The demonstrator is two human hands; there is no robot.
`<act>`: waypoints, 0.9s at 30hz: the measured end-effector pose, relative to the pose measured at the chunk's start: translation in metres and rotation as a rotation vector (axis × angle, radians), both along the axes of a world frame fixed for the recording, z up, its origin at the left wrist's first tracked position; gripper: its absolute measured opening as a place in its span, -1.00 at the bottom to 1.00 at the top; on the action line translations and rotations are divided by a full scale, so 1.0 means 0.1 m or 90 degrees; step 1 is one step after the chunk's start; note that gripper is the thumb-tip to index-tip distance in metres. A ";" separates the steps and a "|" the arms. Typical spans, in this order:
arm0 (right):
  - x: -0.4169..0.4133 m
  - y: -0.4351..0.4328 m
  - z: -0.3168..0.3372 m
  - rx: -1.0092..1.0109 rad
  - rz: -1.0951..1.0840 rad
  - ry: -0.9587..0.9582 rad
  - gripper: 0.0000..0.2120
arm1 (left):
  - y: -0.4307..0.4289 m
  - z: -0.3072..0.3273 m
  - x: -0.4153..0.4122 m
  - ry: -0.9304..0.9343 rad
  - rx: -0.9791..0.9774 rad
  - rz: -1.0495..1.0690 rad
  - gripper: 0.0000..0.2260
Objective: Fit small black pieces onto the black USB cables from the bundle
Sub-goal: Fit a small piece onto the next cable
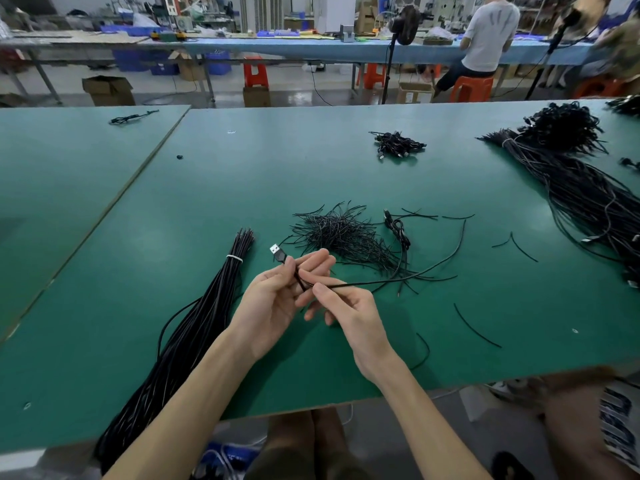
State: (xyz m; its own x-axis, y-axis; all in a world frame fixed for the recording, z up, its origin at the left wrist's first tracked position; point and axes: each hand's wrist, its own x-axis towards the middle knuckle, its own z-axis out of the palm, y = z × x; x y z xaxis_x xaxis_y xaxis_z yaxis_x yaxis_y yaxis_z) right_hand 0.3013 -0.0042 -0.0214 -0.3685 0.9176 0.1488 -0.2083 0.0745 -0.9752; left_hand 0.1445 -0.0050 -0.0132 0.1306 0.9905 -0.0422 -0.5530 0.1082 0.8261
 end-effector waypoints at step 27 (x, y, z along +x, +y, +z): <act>0.01 0.07 -0.03 -0.154 -0.182 0.060 -0.74 | -0.01 0.03 -0.26 0.235 0.105 0.050 -0.75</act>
